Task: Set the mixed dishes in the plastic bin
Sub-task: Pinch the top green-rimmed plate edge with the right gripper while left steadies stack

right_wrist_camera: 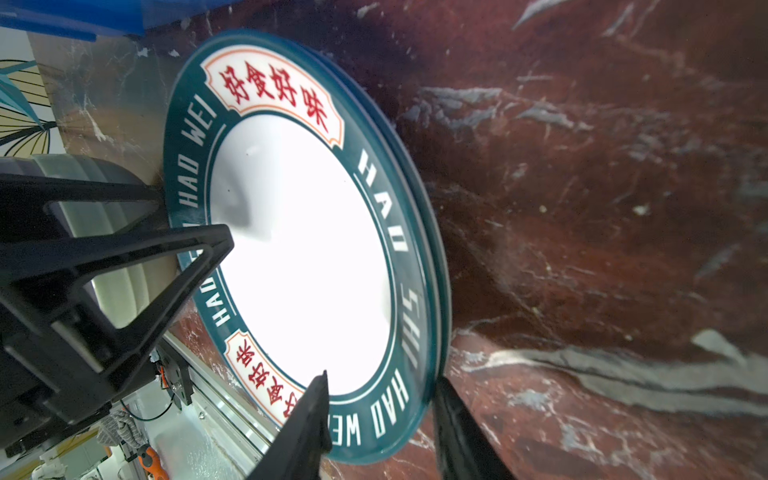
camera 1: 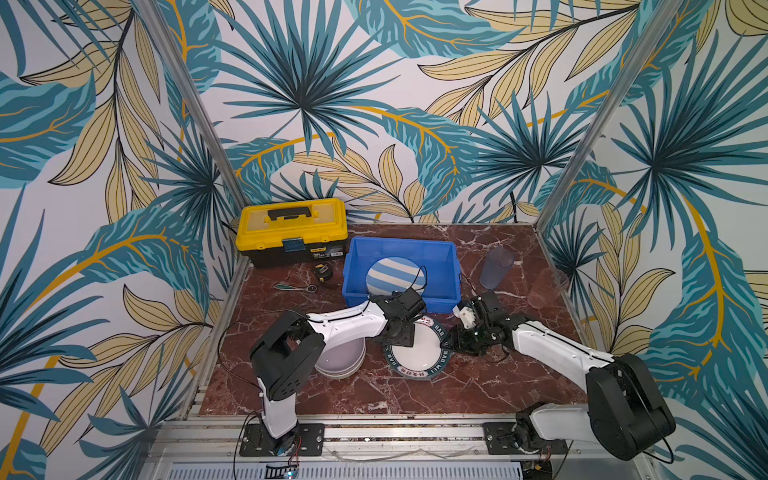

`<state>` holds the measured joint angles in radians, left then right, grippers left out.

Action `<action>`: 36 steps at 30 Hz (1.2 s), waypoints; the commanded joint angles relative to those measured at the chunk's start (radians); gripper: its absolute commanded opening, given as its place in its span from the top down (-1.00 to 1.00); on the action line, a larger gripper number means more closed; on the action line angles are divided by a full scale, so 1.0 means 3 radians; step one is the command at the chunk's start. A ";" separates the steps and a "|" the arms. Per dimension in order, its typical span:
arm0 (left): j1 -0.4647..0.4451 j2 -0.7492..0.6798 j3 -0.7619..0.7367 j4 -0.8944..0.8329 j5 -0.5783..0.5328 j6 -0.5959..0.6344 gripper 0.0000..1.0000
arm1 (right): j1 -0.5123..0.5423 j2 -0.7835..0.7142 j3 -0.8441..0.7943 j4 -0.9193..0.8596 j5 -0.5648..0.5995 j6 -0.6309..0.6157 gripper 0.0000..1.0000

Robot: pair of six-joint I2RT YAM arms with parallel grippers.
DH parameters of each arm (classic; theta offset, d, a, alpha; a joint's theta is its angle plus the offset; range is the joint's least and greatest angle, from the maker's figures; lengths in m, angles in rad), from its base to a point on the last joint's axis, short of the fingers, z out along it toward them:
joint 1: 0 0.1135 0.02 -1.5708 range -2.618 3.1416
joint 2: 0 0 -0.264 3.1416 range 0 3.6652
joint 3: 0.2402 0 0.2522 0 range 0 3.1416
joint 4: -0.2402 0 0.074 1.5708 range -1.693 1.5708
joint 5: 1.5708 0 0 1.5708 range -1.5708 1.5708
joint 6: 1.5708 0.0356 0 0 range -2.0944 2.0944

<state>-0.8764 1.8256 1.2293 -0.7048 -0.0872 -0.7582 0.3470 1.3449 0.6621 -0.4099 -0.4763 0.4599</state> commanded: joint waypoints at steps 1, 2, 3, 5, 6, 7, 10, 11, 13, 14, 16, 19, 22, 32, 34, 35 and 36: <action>-0.0034 0.0010 0.0005 0.0107 0.0145 -0.0010 -0.54 | 0.0016 -0.0020 -0.0032 0.0257 -0.0296 0.0039 0.17; -0.0034 0.0005 -0.0003 0.0110 0.0170 -0.0014 -0.54 | 0.0014 -0.0032 -0.0041 0.0283 -0.0334 0.0044 0.17; -0.0034 0.0005 -0.0009 0.0115 0.0173 -0.0014 -0.54 | 0.0019 -0.0052 -0.0054 0.0321 -0.0370 0.0051 0.18; -0.0034 0.0000 -0.0023 0.0131 0.0183 -0.0019 -0.54 | 0.0017 -0.0084 -0.0087 0.0396 -0.0427 0.0072 0.18; -0.0038 0.0000 -0.0027 0.0139 0.0188 -0.0019 -0.54 | 0.0016 -0.0100 -0.0104 0.0444 -0.0458 0.0083 0.18; -0.0039 -0.0003 -0.0033 0.0144 0.0193 -0.0023 -0.54 | 0.0017 -0.0106 -0.0124 0.0484 -0.0473 0.0089 0.18; -0.0039 0.0000 -0.0028 0.0159 0.0216 -0.0019 -0.54 | 0.0015 -0.0100 -0.0175 0.0610 -0.0530 0.0147 0.19; -0.0039 0.0000 -0.0028 0.0166 0.0222 -0.0019 -0.53 | 0.0017 -0.0089 -0.0191 0.0790 -0.0569 0.0185 0.19; -0.0039 0.0000 -0.0024 0.0180 0.0238 -0.0014 -0.54 | 0.0015 -0.0077 -0.0227 0.0938 -0.0616 0.0259 0.20; -0.0039 0.0000 -0.0026 0.0190 0.0248 -0.0013 -0.53 | 0.0015 -0.0074 -0.0242 0.0996 -0.0626 0.0280 0.21; -0.0039 0.0005 -0.0024 0.0204 0.0265 -0.0010 -0.54 | 0.0015 -0.0061 -0.0258 0.1092 -0.0670 0.0304 0.22; -0.0044 0.0005 -0.0027 0.0222 0.0281 -0.0014 -0.54 | 0.0015 -0.0068 -0.0320 0.1321 -0.0792 0.0370 0.26; -0.0044 0.0005 -0.0033 0.0219 0.0285 -0.0014 -0.54 | 0.0015 -0.0111 -0.0381 0.1459 -0.0824 0.0433 0.26; -0.0044 -0.0039 -0.0033 0.0222 0.0285 -0.0019 -0.54 | 0.0017 -0.0017 -0.0340 0.1106 -0.0509 0.0294 0.56; -0.0044 -0.0070 -0.0031 0.0221 0.0284 -0.0010 -0.54 | 0.0019 -0.0001 -0.0340 0.1106 -0.0538 0.0304 0.66; -0.0044 -0.0098 -0.0033 0.0223 0.0272 -0.0007 -0.53 | 0.0016 -0.0011 -0.0336 0.1106 -0.0561 0.0310 0.70; -0.0044 -0.0126 -0.0033 0.0222 0.0265 -0.0004 -0.54 | 0.0016 -0.0028 -0.0335 0.1101 -0.0571 0.0308 0.74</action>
<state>-0.8707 1.8210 1.2217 -0.7162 -0.0624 -0.7589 0.3382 1.3376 0.5568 -0.1116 -0.5880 0.5564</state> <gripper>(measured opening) 0.768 0.138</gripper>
